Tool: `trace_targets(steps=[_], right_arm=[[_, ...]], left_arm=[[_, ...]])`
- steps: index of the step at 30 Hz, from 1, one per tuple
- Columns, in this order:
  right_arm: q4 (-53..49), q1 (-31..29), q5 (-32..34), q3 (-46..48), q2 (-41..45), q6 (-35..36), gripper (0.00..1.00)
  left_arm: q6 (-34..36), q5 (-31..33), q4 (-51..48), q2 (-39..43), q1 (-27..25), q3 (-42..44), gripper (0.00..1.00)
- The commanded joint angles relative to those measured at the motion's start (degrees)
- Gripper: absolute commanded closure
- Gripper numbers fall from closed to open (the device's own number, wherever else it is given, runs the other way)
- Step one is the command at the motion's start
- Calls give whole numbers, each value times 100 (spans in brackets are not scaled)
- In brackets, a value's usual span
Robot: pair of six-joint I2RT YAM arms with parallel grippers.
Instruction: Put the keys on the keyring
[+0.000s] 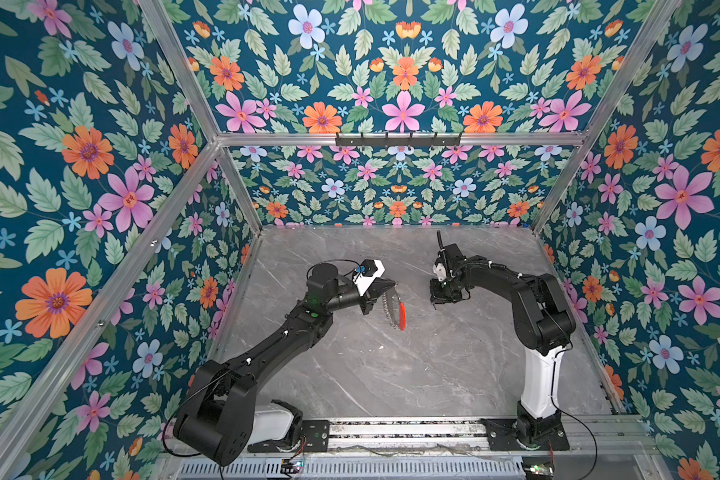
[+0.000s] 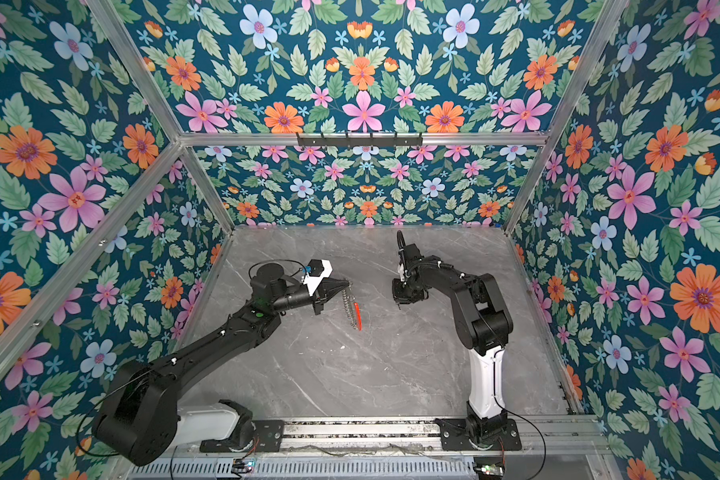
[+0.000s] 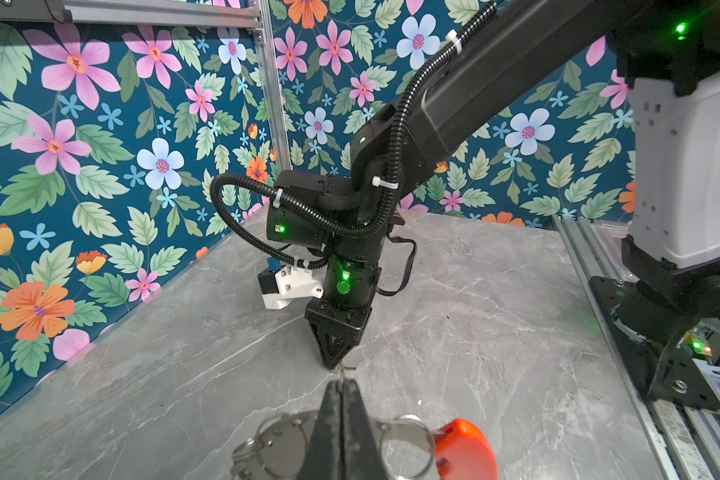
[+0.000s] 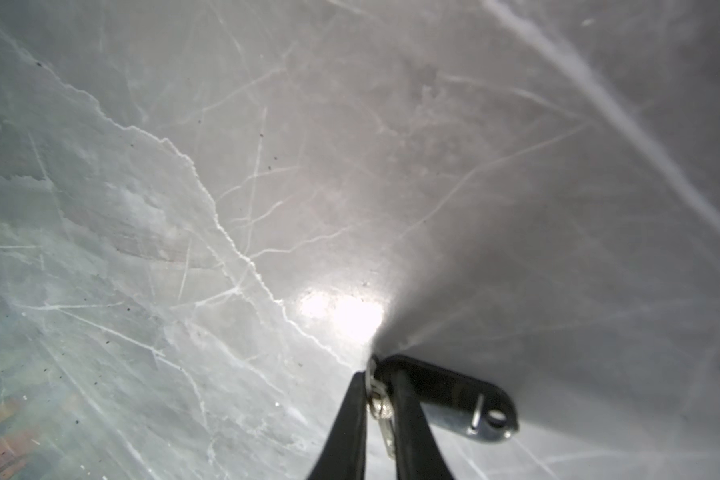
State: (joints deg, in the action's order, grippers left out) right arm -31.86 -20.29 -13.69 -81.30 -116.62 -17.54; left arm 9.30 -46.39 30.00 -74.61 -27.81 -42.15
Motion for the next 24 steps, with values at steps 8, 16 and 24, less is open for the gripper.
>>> trace_targets(steps=[8, 16, 24], right_arm=[[-190, -3, 174, -70, 67, 128, 100], [-57, -5, -565, 117, 1097, 567, 100], [724, -7, -2996, 657, 2769, 992, 100]], left_arm=[[20, 19, 120, 113, 4, -3, 100], [255, 86, 82, 140, 4, -81, 100], [564, 111, -194, -48, 4, -601, 100]])
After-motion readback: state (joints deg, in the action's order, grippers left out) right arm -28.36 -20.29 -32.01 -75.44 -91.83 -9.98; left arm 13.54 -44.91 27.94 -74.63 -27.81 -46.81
